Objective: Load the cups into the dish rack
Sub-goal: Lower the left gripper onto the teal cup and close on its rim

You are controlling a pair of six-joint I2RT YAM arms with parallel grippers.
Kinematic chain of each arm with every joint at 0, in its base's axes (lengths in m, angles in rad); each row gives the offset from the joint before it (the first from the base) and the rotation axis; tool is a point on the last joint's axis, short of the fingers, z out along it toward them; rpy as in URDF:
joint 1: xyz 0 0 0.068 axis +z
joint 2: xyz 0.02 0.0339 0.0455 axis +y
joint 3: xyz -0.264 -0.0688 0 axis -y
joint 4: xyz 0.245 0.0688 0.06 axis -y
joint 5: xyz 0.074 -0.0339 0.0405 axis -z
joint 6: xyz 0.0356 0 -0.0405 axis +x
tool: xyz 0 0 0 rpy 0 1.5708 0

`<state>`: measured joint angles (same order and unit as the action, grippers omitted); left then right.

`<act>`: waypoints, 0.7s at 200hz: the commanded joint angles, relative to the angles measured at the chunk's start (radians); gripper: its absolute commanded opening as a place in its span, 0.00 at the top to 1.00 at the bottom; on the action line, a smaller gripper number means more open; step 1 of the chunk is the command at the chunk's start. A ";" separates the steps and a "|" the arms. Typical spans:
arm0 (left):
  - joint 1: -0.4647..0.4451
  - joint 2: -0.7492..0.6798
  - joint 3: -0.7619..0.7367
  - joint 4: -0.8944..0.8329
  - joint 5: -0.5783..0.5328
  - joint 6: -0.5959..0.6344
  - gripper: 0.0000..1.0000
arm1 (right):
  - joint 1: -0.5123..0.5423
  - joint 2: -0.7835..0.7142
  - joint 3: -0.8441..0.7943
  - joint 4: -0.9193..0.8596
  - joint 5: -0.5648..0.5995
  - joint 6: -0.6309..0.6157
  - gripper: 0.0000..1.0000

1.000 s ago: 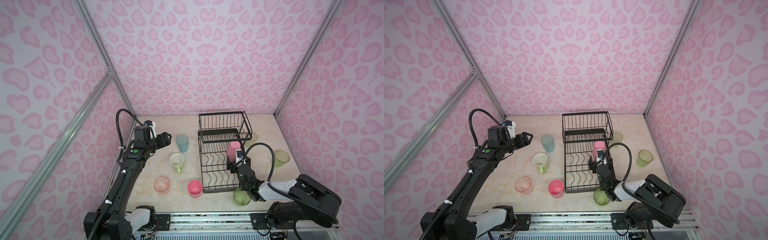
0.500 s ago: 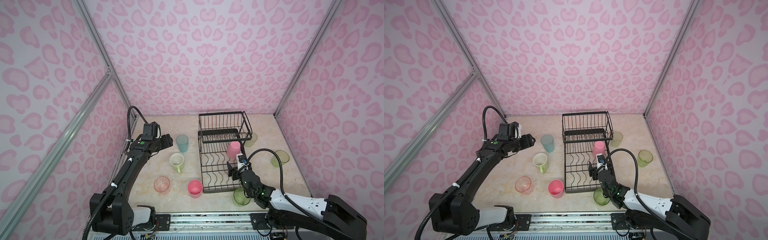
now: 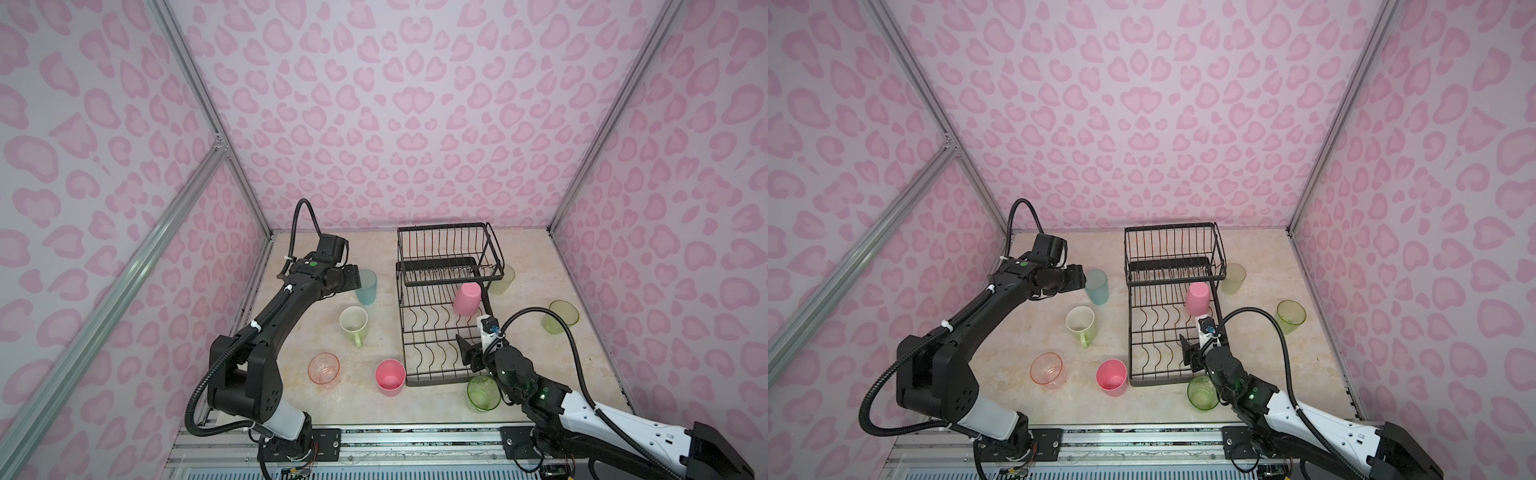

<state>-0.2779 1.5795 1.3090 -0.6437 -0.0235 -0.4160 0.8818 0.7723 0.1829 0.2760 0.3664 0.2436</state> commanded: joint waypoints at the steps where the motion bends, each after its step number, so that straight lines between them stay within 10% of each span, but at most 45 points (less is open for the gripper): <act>1: -0.017 0.053 0.053 -0.035 -0.034 -0.002 0.31 | 0.004 -0.013 -0.007 0.001 -0.092 -0.032 0.21; 140: -0.035 0.285 0.209 -0.100 -0.087 -0.049 0.60 | 0.192 -0.021 0.041 0.129 -0.096 -0.256 0.21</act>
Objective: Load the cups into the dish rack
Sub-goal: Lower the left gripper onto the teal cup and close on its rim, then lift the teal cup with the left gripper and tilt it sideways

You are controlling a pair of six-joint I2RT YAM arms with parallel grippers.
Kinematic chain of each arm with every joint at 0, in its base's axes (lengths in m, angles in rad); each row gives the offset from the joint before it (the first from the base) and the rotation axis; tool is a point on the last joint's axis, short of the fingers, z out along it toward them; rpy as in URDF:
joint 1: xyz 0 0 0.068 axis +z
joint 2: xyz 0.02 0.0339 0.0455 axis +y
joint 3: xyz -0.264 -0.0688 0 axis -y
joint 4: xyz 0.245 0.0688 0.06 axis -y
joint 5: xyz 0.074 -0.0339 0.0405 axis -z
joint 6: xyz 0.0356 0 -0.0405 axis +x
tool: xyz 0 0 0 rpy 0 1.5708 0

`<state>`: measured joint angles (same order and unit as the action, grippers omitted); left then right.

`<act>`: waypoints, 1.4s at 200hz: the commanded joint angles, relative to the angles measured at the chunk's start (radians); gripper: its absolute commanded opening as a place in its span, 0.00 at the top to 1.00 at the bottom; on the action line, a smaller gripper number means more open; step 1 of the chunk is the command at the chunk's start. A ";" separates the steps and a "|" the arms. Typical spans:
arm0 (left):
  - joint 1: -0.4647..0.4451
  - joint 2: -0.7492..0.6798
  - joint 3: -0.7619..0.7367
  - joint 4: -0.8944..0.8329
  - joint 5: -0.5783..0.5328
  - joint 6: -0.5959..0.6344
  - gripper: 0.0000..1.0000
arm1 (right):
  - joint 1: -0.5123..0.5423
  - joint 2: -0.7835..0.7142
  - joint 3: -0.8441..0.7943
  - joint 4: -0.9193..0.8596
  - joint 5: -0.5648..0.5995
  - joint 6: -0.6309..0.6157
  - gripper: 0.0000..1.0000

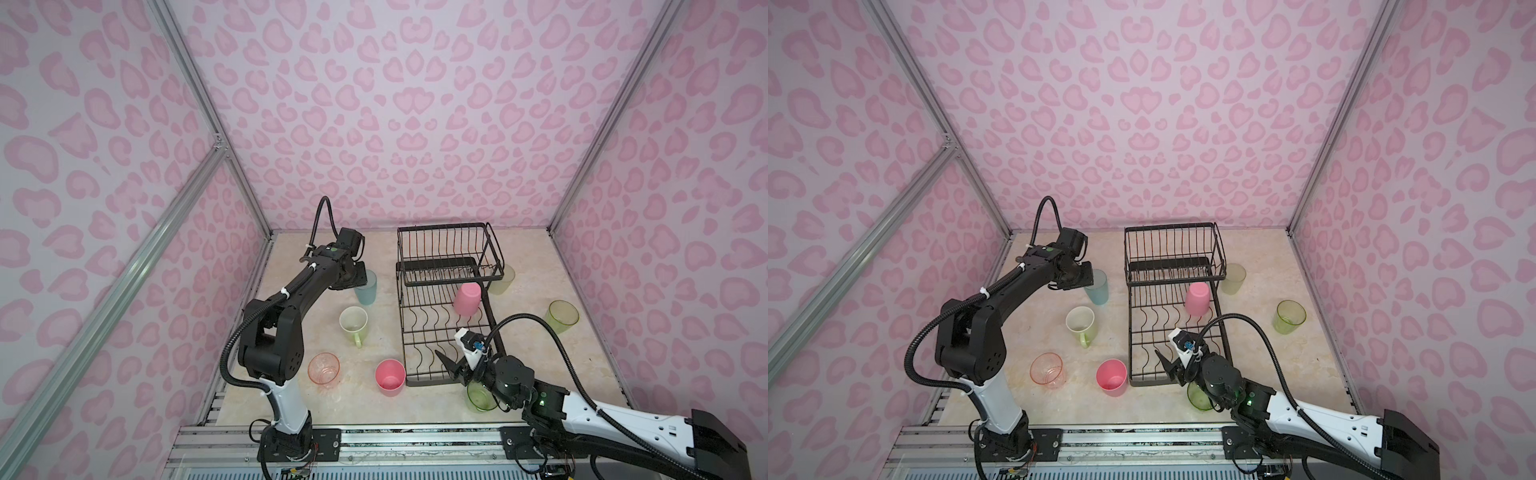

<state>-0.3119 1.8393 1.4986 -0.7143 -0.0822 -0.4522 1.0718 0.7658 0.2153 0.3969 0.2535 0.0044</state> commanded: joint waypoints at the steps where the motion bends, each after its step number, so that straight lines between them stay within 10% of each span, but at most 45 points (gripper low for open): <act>1: -0.001 0.026 0.019 -0.029 -0.029 -0.013 0.61 | 0.002 -0.016 0.009 0.007 0.018 -0.016 0.21; 116: -0.003 0.060 0.049 -0.005 -0.043 -0.040 0.97 | 0.002 -0.038 0.007 0.009 0.058 0.020 0.20; 280: -0.003 -0.365 -0.119 0.001 0.077 -0.066 0.97 | -0.003 -0.058 0.073 -0.171 0.072 0.144 0.17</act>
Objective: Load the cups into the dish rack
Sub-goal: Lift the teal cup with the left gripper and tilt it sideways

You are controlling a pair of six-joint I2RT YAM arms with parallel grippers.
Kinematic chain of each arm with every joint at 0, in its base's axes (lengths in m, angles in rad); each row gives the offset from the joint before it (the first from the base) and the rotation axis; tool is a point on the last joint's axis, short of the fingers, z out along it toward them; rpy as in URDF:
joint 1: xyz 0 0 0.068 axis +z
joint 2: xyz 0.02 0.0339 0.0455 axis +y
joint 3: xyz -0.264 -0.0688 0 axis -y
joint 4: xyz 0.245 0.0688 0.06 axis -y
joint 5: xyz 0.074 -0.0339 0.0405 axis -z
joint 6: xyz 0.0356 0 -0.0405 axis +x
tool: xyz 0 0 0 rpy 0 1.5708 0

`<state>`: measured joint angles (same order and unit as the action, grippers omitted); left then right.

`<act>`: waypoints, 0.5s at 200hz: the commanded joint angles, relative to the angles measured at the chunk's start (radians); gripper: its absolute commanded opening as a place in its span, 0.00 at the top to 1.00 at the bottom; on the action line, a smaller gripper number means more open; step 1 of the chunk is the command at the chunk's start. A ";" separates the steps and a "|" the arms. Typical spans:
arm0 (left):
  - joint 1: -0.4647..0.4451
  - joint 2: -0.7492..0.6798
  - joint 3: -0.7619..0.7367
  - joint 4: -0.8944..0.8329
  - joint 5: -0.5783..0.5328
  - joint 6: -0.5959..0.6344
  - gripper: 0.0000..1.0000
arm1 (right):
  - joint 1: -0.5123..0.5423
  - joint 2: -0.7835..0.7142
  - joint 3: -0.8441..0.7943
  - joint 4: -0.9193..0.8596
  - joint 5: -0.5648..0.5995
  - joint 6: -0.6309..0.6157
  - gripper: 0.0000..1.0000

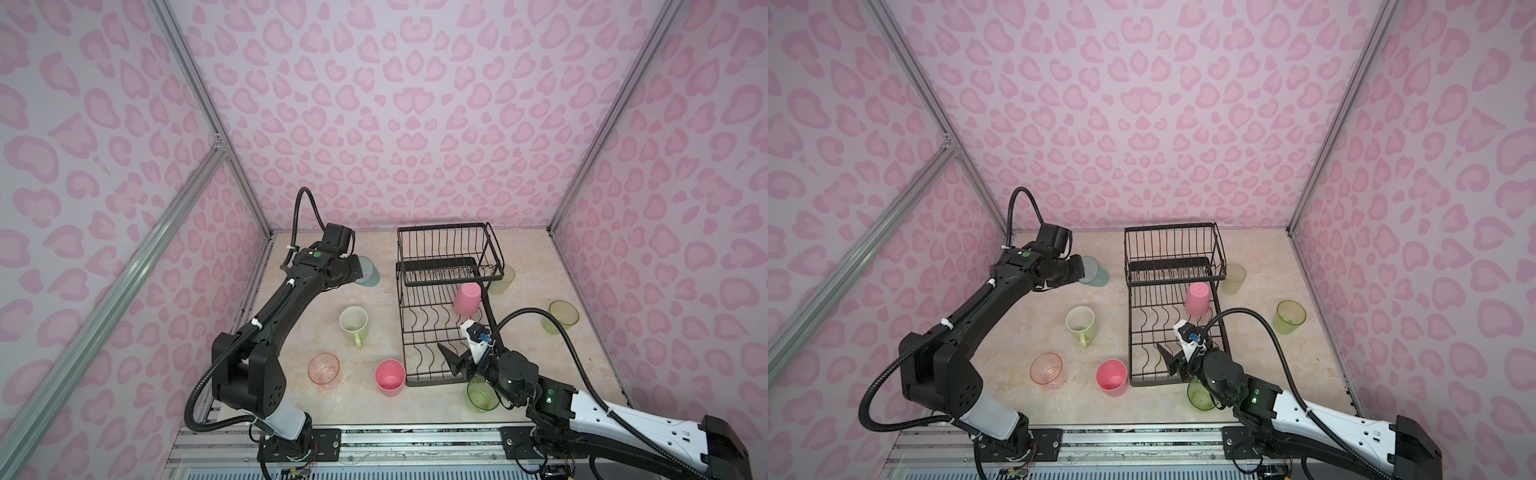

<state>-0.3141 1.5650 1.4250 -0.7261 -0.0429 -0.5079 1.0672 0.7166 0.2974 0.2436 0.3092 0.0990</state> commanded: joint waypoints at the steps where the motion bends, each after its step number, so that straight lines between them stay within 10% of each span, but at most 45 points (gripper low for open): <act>1: 0.000 -0.095 -0.047 0.014 0.039 -0.011 0.97 | 0.002 -0.009 -0.008 -0.019 0.016 0.051 0.17; 100: 0.000 -0.478 -0.334 0.141 0.263 -0.037 0.97 | 0.000 0.045 0.079 -0.071 -0.027 0.282 0.17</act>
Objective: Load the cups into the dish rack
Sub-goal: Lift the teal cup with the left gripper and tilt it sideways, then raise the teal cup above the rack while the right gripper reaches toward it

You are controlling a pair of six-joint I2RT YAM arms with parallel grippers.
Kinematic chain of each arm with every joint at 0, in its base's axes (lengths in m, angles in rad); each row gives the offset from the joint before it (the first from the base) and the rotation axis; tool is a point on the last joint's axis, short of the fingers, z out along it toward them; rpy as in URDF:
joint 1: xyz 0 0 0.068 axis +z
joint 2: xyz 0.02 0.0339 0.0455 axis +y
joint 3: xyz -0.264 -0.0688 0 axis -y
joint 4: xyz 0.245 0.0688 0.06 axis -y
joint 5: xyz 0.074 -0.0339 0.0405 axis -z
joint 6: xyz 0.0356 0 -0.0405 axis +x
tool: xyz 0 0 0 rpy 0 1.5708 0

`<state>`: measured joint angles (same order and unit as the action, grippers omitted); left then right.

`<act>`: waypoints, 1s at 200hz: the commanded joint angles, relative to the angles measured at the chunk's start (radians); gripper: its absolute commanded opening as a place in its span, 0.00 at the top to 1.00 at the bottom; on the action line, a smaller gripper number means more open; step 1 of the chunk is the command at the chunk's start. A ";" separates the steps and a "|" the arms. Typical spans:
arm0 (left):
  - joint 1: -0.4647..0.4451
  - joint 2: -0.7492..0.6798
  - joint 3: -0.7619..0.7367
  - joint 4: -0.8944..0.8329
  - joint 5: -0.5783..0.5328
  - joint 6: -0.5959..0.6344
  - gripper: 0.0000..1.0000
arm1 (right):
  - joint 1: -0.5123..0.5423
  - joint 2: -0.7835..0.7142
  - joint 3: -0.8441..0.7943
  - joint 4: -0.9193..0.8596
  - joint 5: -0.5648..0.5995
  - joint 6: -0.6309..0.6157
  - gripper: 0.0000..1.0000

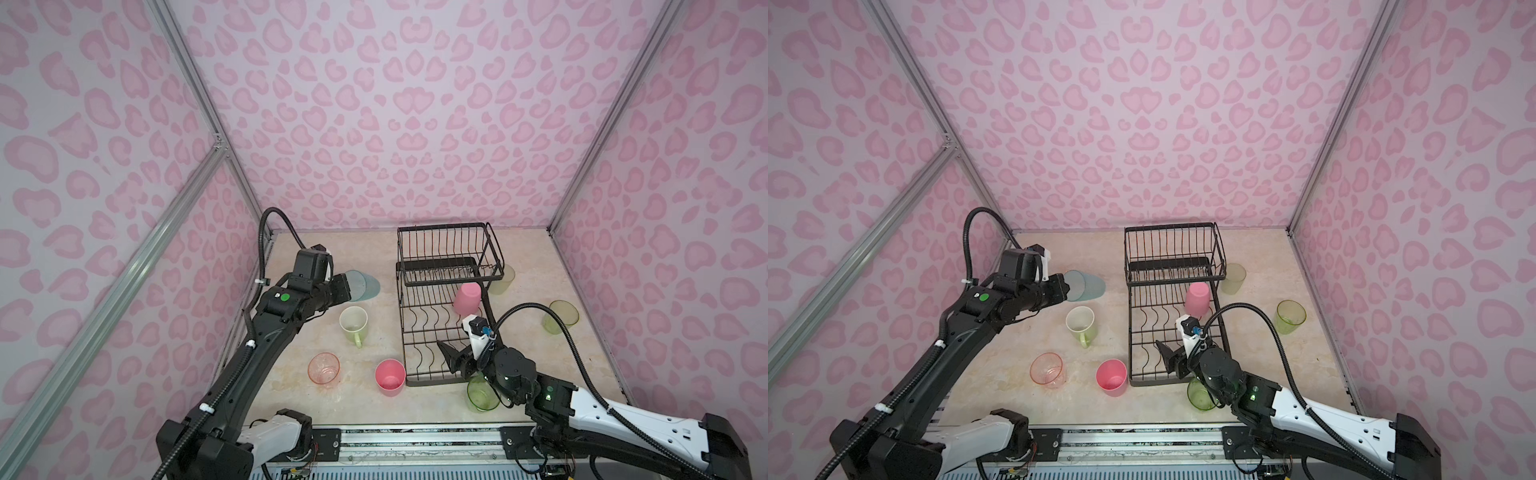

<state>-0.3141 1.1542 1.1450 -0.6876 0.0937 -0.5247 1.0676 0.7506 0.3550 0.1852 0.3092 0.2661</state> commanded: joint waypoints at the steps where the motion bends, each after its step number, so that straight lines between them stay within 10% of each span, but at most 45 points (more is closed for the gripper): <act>1: 0.000 -0.071 -0.057 0.107 0.129 -0.022 0.97 | 0.000 0.011 0.023 -0.013 -0.028 0.119 0.17; 93: 0.000 -0.219 -0.158 0.166 0.241 0.004 0.97 | 0.018 0.021 0.228 -0.210 -0.133 0.286 0.17; 200: 0.001 -0.180 0.157 0.111 0.271 0.055 0.97 | -0.095 0.327 0.897 -0.534 -0.275 0.248 0.17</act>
<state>-0.3138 0.9485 1.2358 -0.5976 0.3435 -0.4862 1.0496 1.0222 1.1812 -0.2794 0.1345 0.4759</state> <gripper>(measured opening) 0.079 0.827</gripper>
